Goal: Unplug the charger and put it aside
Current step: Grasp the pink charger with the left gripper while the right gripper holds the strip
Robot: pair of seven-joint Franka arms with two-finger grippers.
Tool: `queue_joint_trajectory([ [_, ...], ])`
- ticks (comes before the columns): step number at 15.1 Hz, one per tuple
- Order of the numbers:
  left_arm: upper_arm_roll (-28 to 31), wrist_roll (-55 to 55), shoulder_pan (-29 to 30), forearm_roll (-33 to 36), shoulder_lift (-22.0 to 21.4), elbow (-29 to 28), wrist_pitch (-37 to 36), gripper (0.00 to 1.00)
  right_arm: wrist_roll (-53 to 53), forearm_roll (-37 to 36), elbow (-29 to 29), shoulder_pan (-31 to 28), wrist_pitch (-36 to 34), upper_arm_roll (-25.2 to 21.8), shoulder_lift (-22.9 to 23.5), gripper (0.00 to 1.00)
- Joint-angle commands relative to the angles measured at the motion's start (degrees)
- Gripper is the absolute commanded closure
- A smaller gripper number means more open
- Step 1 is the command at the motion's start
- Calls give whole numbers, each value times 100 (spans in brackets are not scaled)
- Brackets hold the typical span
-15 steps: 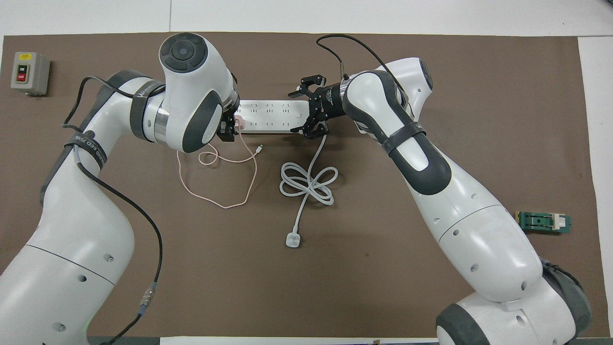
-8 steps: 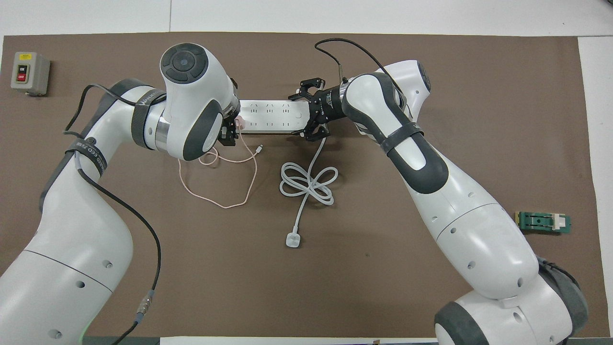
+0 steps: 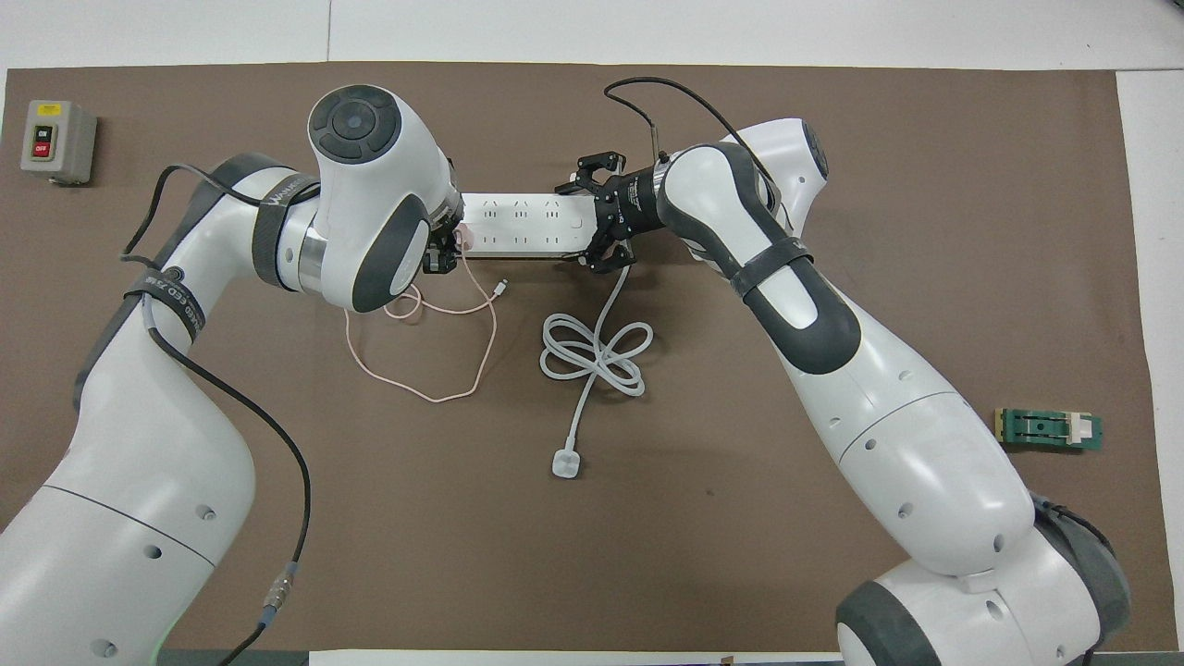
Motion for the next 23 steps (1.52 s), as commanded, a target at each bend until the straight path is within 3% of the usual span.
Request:
queue_joint_trajectory([
  [1, 66, -123, -68, 130, -143, -228, 125, 86, -267, 93, 23, 38, 176, 31, 105, 27],
  [2, 66, -123, -68, 130, -143, -228, 125, 100, -346, 110, -38, 47, 256, 32, 96, 36],
  [3, 66, -123, -68, 130, -143, -220, 116, 100, -356, 119, -73, 90, 292, 32, 87, 45],
  [5, 66, -123, -42, 122, -108, -211, 151, 100, -356, 119, -82, 91, 292, 32, 78, 53],
  [23, 66, -9, 37, 95, -91, -123, 125, 100, -356, 128, -91, 126, 345, 32, 78, 54],
])
